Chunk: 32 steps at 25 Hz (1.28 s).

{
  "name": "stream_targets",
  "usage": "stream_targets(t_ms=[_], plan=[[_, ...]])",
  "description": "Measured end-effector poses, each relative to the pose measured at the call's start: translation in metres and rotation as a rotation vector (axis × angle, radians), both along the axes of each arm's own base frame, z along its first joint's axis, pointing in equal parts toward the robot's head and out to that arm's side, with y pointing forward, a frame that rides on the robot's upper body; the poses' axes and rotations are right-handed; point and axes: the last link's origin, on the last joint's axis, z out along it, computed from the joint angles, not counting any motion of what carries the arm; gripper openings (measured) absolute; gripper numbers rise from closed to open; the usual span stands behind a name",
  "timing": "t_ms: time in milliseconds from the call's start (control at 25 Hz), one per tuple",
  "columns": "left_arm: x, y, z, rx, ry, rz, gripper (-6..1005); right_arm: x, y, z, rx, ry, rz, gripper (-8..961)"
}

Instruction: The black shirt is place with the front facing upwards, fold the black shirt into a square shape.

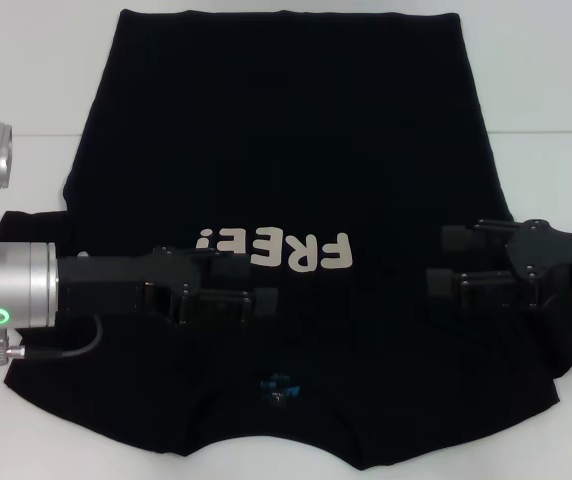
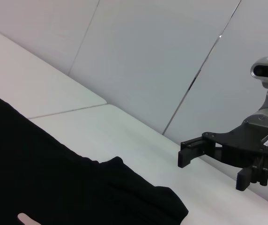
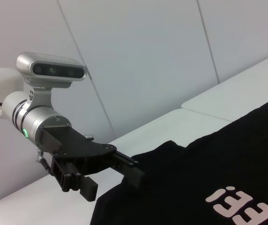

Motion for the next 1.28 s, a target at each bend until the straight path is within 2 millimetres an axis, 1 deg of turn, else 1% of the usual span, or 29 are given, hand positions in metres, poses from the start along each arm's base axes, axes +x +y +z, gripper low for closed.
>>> stream_targets(t_ms=[400, 560, 720, 880, 1120, 1280], plan=[[0.0, 0.0, 0.0, 0.001, 0.001, -0.001, 844, 0.0, 0.0, 0.0, 0.0, 0.0, 0.001, 915], [-0.005, 0.002, 0.003, 0.023, 0.004, 0.032, 844, -0.001, 0.001, 0.001, 0.007, 0.004, 0.0, 914], [-0.021, 0.008, 0.014, 0.076, -0.007, 0.17, 844, -0.001, 0.002, 0.001, 0.015, 0.012, -0.003, 914], [-0.048, 0.011, 0.033, 0.127, 0.003, 0.348, 844, -0.003, 0.003, 0.001, 0.024, 0.025, -0.005, 914], [-0.087, 0.003, 0.066, 0.186, 0.021, 0.542, 844, -0.008, 0.007, -0.002, 0.034, 0.038, -0.002, 915], [-0.107, -0.002, 0.086, 0.245, 0.037, 0.642, 844, -0.013, 0.011, -0.005, 0.036, 0.04, 0.003, 915]])
